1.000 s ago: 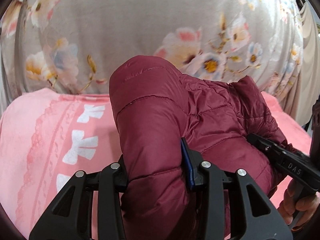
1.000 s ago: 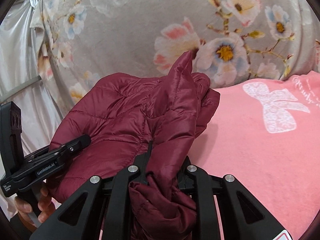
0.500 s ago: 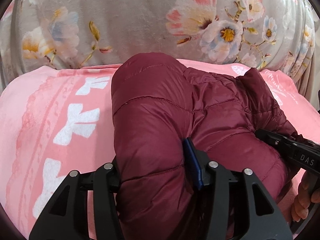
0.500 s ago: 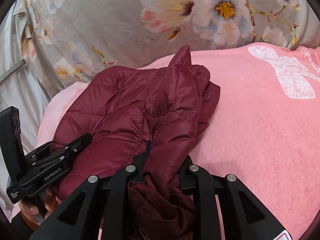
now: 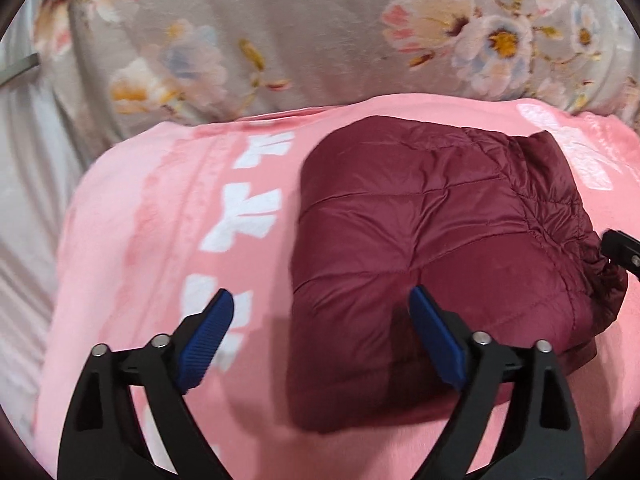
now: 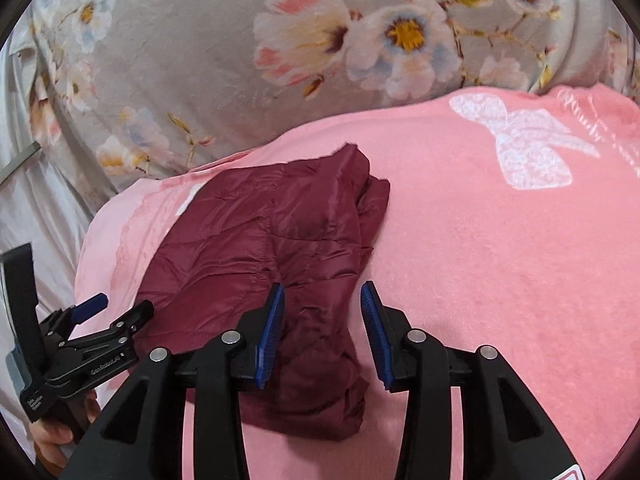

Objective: Fold large clothes

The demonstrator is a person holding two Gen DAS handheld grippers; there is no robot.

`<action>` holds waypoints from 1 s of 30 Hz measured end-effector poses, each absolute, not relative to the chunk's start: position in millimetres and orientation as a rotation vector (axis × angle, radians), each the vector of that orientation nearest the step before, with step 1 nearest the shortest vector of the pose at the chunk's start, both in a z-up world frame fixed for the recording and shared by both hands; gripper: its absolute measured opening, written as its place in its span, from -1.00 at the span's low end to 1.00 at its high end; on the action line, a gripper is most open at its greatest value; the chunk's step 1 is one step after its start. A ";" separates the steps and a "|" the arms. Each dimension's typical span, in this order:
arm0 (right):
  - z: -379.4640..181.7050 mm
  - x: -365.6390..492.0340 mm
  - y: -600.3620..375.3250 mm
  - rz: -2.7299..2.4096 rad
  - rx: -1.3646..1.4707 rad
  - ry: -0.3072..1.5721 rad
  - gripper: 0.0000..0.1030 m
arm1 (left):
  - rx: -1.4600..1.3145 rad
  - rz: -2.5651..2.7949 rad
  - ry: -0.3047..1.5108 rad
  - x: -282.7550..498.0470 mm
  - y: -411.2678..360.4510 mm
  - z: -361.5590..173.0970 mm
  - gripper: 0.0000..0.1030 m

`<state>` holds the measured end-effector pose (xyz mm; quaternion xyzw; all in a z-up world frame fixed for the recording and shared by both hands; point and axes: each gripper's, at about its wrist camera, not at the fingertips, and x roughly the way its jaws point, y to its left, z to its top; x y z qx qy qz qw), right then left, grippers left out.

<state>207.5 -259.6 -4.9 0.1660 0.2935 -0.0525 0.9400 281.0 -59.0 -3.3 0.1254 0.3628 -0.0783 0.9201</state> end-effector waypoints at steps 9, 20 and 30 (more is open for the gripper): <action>-13.5 222.7 -211.2 -0.174 0.160 0.651 -0.63 | 0.156 -0.079 0.837 283.8 -69.6 -12.0 0.72; -53.0 234.2 -216.1 -0.186 0.182 0.704 -0.67 | 0.092 -0.076 0.865 289.5 -64.4 -43.8 0.86; -61.2 236.2 -214.8 -0.185 0.171 0.704 -0.66 | 0.087 -0.068 0.843 288.1 -66.7 -56.6 0.91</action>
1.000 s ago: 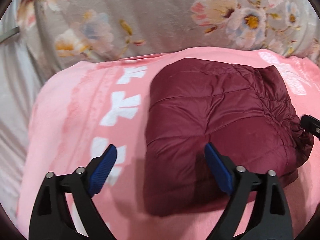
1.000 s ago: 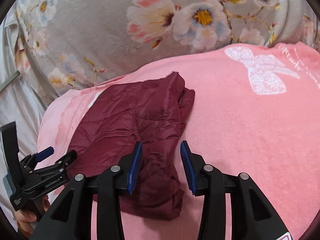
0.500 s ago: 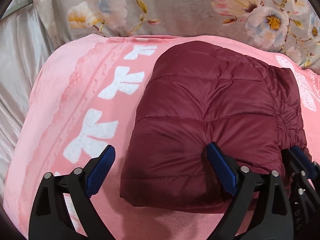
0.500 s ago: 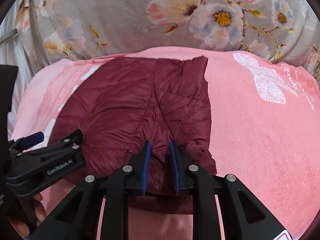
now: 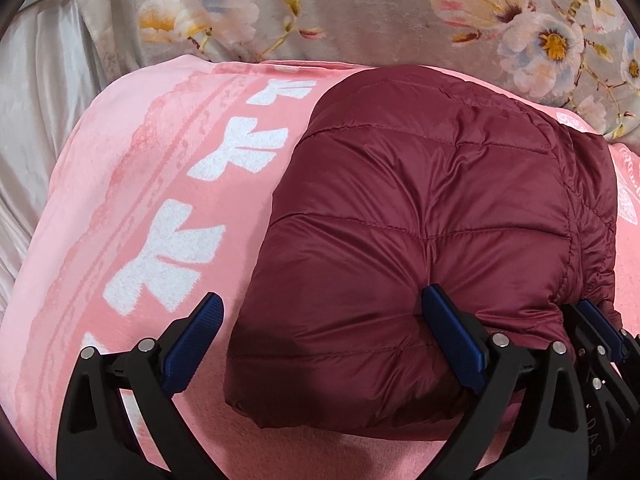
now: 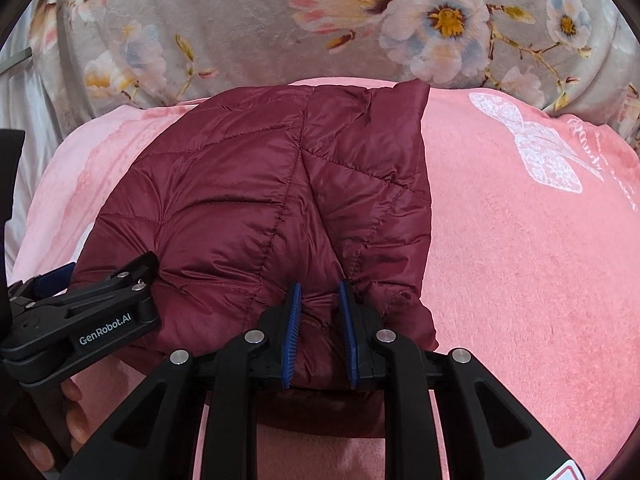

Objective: Fold large clothes

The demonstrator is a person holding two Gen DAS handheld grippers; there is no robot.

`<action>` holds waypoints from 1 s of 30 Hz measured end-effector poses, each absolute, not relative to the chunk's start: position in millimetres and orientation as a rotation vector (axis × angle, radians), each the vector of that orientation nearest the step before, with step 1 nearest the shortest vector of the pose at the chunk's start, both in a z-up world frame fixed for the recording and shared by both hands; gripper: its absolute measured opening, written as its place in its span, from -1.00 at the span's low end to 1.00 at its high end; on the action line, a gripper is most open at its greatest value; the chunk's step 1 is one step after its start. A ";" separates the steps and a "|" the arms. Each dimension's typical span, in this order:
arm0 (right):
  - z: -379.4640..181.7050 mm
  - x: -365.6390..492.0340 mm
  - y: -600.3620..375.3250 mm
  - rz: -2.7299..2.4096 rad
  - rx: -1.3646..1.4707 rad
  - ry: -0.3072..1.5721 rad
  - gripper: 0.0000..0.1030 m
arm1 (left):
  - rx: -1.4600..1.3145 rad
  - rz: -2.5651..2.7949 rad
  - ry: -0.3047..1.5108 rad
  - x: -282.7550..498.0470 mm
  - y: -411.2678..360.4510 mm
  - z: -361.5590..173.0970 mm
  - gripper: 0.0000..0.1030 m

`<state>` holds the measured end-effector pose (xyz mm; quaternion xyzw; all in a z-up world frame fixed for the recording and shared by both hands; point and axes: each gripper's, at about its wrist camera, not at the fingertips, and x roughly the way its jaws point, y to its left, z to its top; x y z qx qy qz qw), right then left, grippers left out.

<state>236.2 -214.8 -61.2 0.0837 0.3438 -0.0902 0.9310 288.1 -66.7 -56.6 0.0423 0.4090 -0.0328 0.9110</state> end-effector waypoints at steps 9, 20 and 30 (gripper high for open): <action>-62.6 237.7 -214.6 -0.185 0.176 0.706 -0.66 | 0.080 -0.063 0.818 287.0 -68.4 -63.7 0.91; -63.2 238.4 -213.9 -0.191 0.163 0.708 -0.65 | 0.065 -0.069 0.821 287.8 -68.9 -66.9 0.91; -63.4 238.6 -214.3 -0.189 0.164 0.709 -0.65 | 0.065 -0.065 0.819 288.0 -68.7 -66.9 0.91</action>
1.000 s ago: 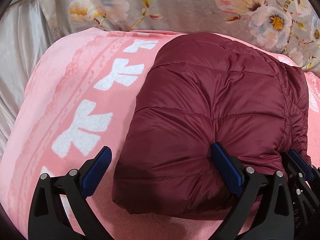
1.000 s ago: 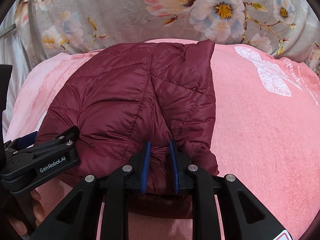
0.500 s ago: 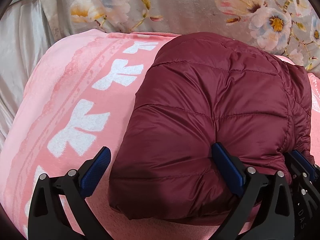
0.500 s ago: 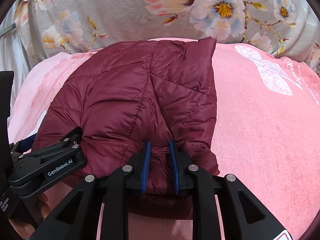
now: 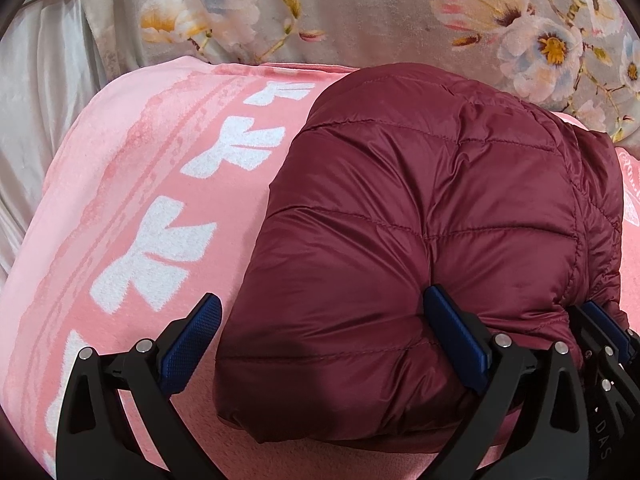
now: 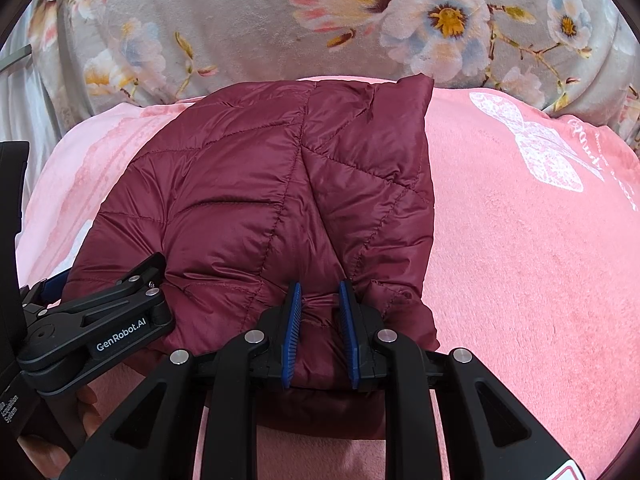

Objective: Fold large clothes

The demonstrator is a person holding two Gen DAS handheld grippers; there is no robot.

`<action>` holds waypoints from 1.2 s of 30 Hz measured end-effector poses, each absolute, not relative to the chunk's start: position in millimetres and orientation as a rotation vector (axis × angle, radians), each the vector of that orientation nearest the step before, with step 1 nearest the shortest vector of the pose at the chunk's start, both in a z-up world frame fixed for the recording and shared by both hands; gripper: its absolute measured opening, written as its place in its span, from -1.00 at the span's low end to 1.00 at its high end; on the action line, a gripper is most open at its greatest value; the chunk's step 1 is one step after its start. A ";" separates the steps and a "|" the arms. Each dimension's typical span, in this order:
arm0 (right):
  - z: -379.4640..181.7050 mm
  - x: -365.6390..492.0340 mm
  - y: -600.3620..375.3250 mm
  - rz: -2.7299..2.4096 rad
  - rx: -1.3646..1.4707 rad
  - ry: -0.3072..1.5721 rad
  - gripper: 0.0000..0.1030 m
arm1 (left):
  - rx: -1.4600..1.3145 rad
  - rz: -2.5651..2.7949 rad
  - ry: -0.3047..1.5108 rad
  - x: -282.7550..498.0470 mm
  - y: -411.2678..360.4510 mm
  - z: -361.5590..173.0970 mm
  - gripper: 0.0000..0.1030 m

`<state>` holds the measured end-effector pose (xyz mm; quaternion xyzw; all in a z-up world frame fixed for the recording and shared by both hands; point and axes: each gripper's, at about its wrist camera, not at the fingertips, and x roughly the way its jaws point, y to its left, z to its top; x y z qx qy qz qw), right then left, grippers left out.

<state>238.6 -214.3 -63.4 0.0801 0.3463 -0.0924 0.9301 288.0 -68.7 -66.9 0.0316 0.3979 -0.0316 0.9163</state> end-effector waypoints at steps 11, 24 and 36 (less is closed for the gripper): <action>-60.7 233.7 -220.7 -0.163 0.217 0.683 -0.62 | 0.063 -0.055 0.777 279.9 -68.1 -61.5 0.91; -47.7 146.4 -181.4 -0.233 0.075 0.602 0.44 | 0.095 -0.065 0.741 196.2 -51.4 -51.7 0.90; -66.4 99.7 -172.0 -0.260 0.117 0.682 0.44 | 0.139 -0.044 0.743 139.1 -50.9 -52.3 0.90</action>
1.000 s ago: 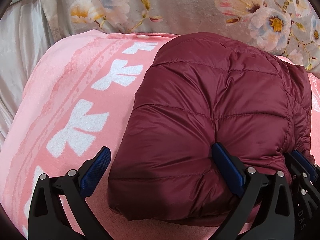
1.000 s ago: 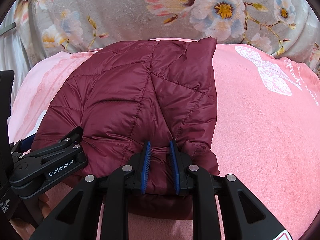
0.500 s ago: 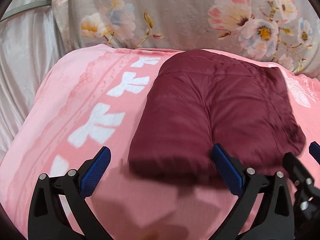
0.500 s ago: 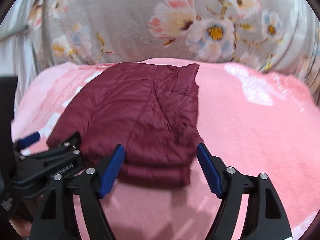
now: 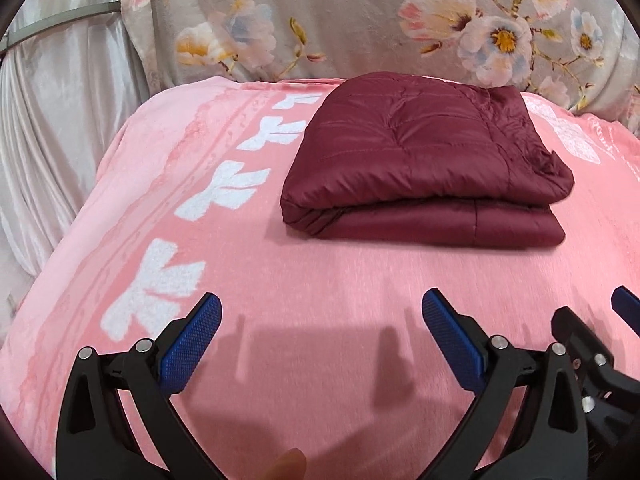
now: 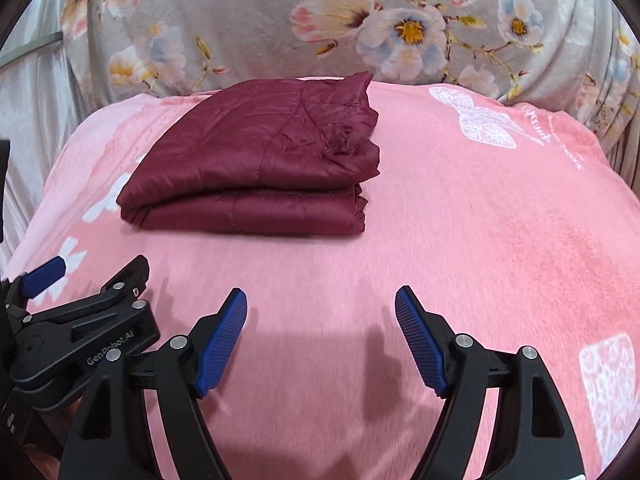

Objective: Fold large clothes

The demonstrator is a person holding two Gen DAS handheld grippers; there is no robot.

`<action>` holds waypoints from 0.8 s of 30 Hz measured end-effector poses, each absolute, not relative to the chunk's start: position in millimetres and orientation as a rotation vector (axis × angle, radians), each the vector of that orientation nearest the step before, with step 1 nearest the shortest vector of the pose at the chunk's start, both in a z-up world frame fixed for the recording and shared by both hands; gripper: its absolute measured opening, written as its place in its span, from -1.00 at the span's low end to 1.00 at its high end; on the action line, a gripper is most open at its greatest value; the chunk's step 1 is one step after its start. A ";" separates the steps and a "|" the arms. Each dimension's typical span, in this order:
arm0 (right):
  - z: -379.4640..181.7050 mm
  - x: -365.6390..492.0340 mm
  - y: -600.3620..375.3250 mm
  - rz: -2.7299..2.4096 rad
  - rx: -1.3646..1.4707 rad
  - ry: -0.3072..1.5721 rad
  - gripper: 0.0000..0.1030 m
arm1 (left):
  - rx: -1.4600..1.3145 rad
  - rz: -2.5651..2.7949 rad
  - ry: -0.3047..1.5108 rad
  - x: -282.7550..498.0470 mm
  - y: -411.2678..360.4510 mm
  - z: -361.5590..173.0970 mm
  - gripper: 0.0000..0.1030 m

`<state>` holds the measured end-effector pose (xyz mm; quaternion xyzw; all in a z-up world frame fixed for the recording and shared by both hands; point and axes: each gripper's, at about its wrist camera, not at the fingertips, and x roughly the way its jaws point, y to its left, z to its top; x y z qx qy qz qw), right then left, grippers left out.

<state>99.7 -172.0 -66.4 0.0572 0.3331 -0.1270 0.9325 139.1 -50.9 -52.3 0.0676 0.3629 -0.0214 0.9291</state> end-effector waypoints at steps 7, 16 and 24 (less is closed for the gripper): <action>-68.5 93.5 -168.3 -0.292 0.098 0.685 0.46 | 0.125 -0.022 0.761 129.2 -48.3 -55.2 0.90; -73.5 100.1 -169.4 -0.303 0.096 0.724 0.46 | 0.150 -0.010 0.798 133.2 -52.2 -61.4 0.88; -74.5 101.5 -170.0 -0.307 0.090 0.732 0.46 | 0.155 -0.005 0.813 133.6 -54.0 -62.6 0.87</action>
